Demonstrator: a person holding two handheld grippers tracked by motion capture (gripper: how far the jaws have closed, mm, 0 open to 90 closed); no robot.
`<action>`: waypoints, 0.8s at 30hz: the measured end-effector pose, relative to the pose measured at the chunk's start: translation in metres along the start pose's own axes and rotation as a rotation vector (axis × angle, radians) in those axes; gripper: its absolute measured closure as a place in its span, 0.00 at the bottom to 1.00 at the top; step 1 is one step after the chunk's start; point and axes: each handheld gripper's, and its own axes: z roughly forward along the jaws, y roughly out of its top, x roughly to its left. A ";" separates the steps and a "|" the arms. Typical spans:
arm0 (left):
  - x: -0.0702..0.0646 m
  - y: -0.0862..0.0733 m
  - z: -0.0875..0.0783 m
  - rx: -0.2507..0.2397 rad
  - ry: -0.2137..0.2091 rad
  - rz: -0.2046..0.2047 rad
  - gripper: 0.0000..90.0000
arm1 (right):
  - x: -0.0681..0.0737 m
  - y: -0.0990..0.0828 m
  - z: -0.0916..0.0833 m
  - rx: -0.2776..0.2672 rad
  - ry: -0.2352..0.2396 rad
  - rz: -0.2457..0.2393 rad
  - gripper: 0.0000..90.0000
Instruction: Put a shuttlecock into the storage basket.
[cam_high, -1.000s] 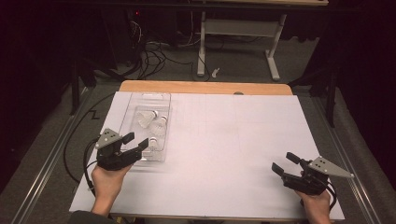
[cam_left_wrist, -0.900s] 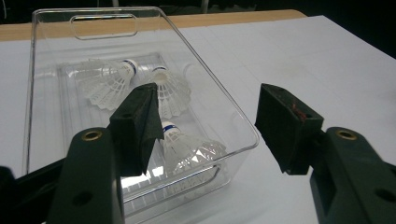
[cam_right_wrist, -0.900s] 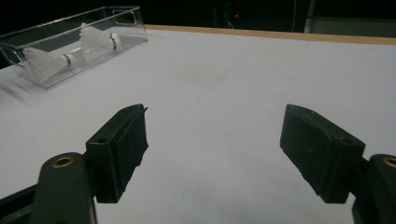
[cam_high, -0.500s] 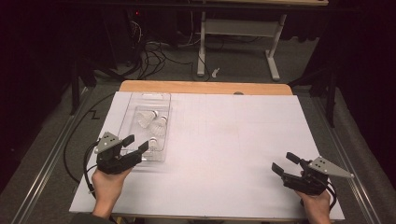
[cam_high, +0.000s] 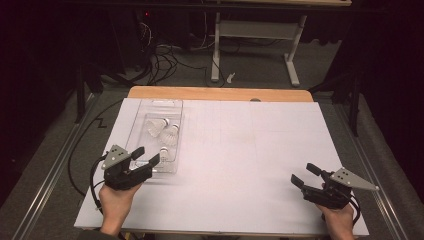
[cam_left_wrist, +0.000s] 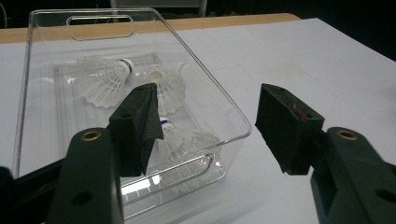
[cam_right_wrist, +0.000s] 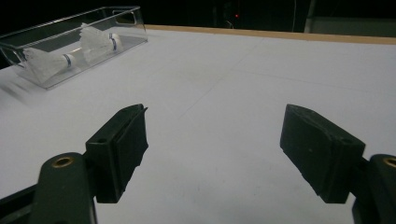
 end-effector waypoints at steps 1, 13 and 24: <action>0.000 0.000 0.000 -0.001 -0.001 0.001 0.44 | 0.000 0.000 0.000 -0.001 0.000 0.001 0.26; -0.002 -0.006 0.001 -0.001 -0.006 0.001 0.44 | 0.000 0.000 0.000 0.000 0.000 0.001 0.26; -0.003 -0.011 0.001 -0.008 -0.007 0.001 0.44 | 0.000 0.000 0.000 0.000 0.000 0.003 0.26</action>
